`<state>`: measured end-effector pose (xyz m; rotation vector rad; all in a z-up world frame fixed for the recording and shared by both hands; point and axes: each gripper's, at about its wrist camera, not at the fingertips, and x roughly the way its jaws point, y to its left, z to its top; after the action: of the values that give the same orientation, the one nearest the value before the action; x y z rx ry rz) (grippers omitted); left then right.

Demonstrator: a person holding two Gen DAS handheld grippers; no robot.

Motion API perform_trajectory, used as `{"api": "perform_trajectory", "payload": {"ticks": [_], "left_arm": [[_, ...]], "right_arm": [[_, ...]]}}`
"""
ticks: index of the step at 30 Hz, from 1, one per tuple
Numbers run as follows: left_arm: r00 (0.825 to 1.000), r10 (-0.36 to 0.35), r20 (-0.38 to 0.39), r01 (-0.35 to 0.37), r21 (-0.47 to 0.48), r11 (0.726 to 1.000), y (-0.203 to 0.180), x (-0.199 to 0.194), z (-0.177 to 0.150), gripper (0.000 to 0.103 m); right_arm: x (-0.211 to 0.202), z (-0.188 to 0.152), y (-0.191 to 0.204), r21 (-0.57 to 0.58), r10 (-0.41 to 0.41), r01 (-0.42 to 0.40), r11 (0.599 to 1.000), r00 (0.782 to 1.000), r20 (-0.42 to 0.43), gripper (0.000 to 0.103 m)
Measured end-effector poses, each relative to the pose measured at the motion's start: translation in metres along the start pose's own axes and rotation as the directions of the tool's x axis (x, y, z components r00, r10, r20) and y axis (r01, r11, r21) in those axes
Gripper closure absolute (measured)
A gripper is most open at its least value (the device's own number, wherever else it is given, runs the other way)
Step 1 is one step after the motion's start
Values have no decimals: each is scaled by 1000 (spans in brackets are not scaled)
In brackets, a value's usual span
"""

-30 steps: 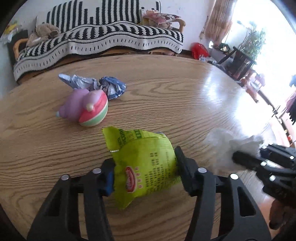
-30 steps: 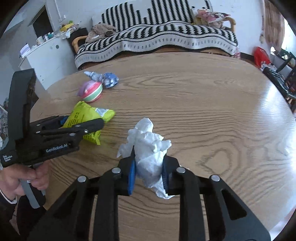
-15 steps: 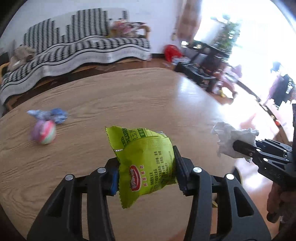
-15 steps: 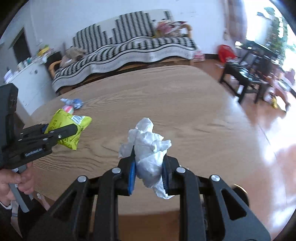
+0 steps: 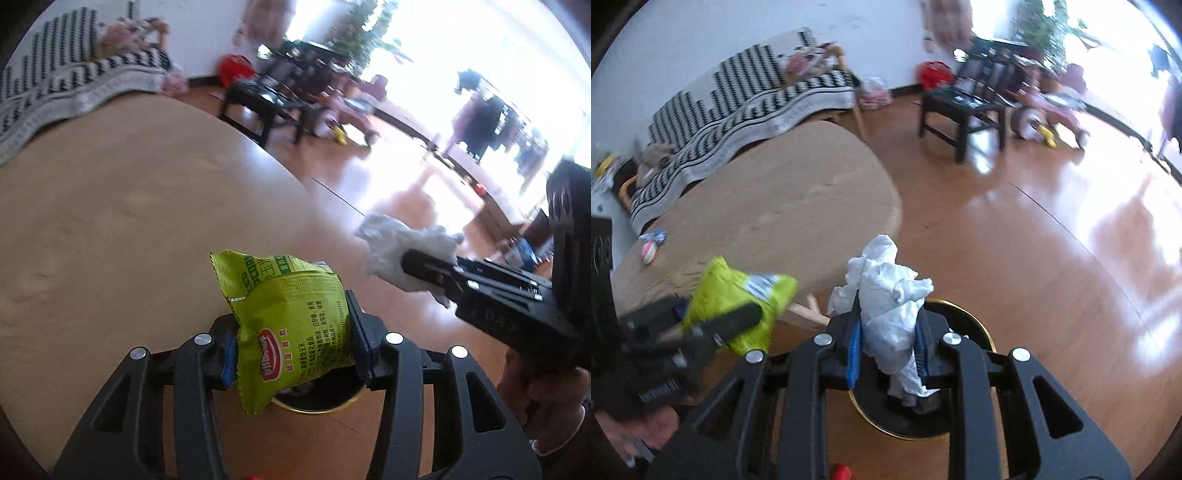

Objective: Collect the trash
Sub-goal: 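Carry the bag and tissue over the black bin and open both tools, then move both open tools back over the pink toy and foil wrapper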

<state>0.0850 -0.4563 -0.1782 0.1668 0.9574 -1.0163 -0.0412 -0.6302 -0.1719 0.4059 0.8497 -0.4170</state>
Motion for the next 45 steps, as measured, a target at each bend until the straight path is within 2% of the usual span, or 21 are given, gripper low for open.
{"api": "perform_trajectory", "payload": {"ticks": [6,12,17,29,30,31,32,35,45], "left_arm": [[996,-17,-86,20,34,999,-20,52,-29,56],[989,-1,-148,8,42,999,-9,87,-39,55],[987,14,-157,-1,82,997,-11,96,-39,54],[987,12,-160,0,73,997,-13,102,-39,51],[986,7,-165,4,68,998,-12,103,-39,44],[986,6,-169,5,65,998,-13,104,-39,33],[986,12,-166,-1,65,998,-13,104,-39,32],[987,11,-162,2,77,997,-15,102,-39,29],[992,9,-128,-1,61,998,-12,91,-40,23]], "right_arm": [[26,-32,-37,65,-15,20,998,997,-71,80],[54,-51,-45,93,-16,28,995,992,-127,80],[70,-63,-46,115,-17,36,993,987,-163,80],[88,-53,-46,125,-17,41,991,982,-189,78],[89,-53,-47,129,-15,41,991,982,-191,76],[90,-52,-47,134,-18,45,990,981,-194,66],[90,-51,-48,136,-20,47,990,981,-194,56],[86,-49,-50,139,-31,56,989,985,-173,43],[76,-48,-49,145,-37,63,987,985,-170,38]]}}
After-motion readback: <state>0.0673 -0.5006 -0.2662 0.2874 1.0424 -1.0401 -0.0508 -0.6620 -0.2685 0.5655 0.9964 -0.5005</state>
